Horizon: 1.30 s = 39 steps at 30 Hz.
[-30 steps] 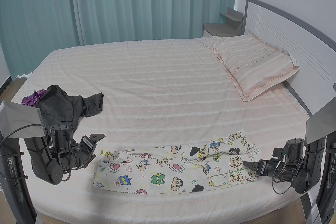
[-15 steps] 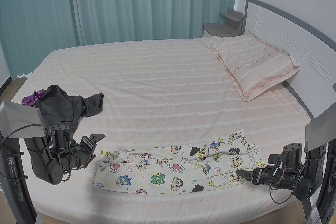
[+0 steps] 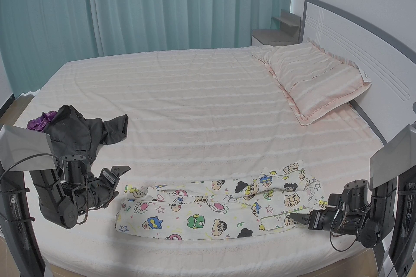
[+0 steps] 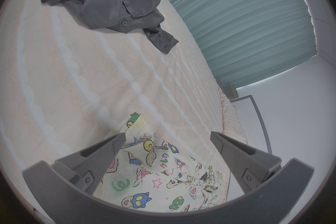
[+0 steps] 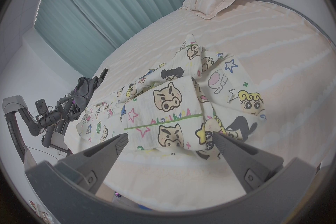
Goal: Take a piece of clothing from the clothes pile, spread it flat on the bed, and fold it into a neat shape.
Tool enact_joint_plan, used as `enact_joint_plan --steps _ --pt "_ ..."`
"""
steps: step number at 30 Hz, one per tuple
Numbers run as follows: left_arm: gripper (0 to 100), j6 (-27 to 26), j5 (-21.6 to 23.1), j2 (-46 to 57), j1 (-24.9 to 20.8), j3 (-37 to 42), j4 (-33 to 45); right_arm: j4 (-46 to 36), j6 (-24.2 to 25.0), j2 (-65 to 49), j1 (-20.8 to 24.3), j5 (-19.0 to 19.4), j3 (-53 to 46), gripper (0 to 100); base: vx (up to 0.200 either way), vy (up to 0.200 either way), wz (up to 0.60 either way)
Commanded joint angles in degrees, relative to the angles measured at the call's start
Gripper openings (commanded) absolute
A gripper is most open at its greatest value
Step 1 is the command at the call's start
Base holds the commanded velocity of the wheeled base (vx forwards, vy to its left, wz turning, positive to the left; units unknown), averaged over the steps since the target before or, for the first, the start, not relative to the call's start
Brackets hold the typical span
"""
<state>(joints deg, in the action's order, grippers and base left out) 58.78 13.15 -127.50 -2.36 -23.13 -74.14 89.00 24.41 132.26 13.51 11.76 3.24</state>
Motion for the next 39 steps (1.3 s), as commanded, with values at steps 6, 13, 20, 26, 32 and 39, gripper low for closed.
enact_joint_plan --steps 6,13,20,26,32,39 --pt "100 0.0 -0.1 0.0 0.0 0.0 0.0 0.8 0.0 3.5 -0.1 -0.1 2.8 100 0.000 0.000 0.00" --pt "100 0.0 -0.1 0.0 0.0 0.0 0.0 0.8 -0.1 4.8 -1.1 -0.3 2.6 0 0.000 0.000 0.00" --pt "100 0.0 -0.1 0.0 0.0 0.0 0.0 0.8 0.3 1.6 -2.7 -0.9 -0.6 0 0.000 0.000 0.00" --pt "100 0.0 -0.1 0.0 0.0 0.0 0.0 0.7 2.6 -1.8 -2.3 -0.6 -3.2 0 0.000 0.000 0.00" --pt "100 0.0 0.0 0.0 0.0 0.1 0.0 -5.1 3.1 -5.6 -1.8 -0.4 -3.2 0 0.000 0.000 0.00" --pt "100 0.0 -0.1 0.0 0.0 0.2 0.0 -12.3 2.7 -7.8 -2.7 1.2 -3.2 0 0.000 0.000 0.00"
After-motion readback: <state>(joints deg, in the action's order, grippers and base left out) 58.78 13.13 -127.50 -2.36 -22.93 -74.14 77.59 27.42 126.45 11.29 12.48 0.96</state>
